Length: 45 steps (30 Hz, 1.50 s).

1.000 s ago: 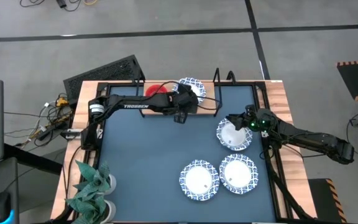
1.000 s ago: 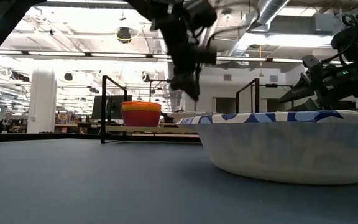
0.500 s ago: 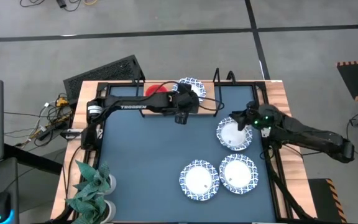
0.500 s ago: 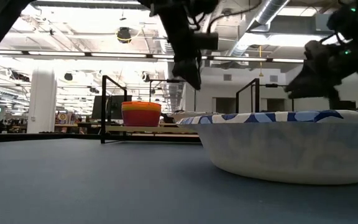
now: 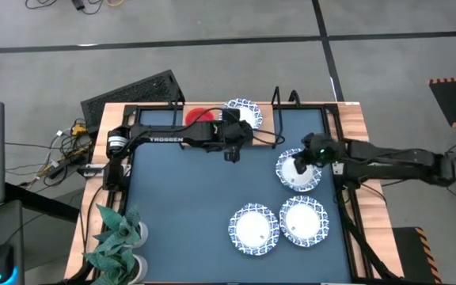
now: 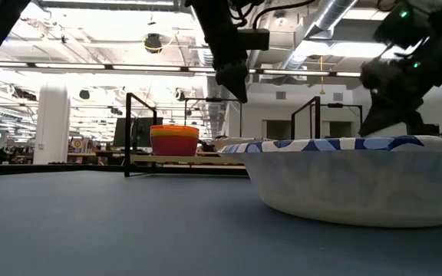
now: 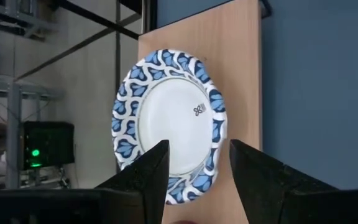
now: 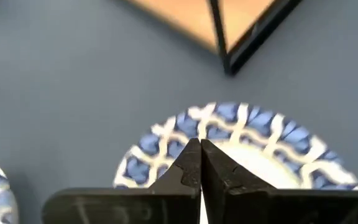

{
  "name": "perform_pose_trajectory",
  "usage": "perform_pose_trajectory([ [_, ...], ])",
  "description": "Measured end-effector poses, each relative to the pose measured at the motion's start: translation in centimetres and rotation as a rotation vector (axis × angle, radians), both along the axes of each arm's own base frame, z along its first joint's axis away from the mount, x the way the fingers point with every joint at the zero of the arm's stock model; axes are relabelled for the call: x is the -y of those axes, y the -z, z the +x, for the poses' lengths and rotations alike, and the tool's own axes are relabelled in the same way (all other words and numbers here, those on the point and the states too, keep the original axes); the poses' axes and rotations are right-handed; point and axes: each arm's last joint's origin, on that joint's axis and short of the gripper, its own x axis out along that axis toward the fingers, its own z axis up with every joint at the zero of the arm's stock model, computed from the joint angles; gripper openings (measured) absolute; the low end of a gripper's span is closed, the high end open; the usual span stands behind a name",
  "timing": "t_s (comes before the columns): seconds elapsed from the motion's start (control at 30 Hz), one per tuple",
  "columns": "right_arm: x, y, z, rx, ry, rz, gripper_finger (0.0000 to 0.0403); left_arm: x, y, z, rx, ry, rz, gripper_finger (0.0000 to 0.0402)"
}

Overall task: Place and stack bowls onto a shelf
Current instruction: Stack the top right blue patterned paper bowl into the blue patterned paper bowl on the shelf

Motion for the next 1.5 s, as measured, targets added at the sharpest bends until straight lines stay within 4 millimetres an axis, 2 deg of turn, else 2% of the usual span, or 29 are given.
perform_pose_trajectory([
  [0.27,-1.7,2.6,2.1,-0.168,-0.002,0.062,0.0018,1.7,-0.1,0.2,-0.004,0.009,0.039,0.0155],
  [0.4,-2.3,3.7,3.5,-0.183,-0.036,0.068,0.0018,2.4,-0.1,0.3,-0.004,0.025,0.039,0.0155],
  [0.53,-2.8,4.4,5.3,-0.127,-0.132,0.078,0.0017,3.0,-0.1,0.4,-0.002,0.031,0.044,0.0155],
  [0.7,-3.1,3.0,8.5,-0.015,-0.345,0.023,0.0029,3.5,-0.1,0.4,-0.013,0.029,0.079,0.0155],
  [0.9,-2.5,-0.7,11.1,0.052,-0.463,-0.133,0.0028,3.7,-0.2,0.2,-0.006,0.023,0.054,0.0155],
  [1.07,-1.9,-4.1,10.0,-0.025,-0.426,-0.171,0.0031,3.9,-0.5,-0.2,0.017,0.068,-0.066,0.0155],
  [1.23,-1.9,-7.1,6.6,-0.118,-0.289,-0.121,0.0038,3.8,-0.5,0.1,0.069,0.149,-0.227,0.0155],
  [1.37,-1.9,-7.1,4.2,-0.206,-0.141,-0.062,0.0029,3.5,-0.2,0.5,0.095,0.149,-0.263,0.0155],
  [1.5,-2.4,-5.2,3.9,-0.293,-0.144,-0.049,0.0018,3.4,-0.1,0.5,0.096,0.121,-0.24,0.0155],
])
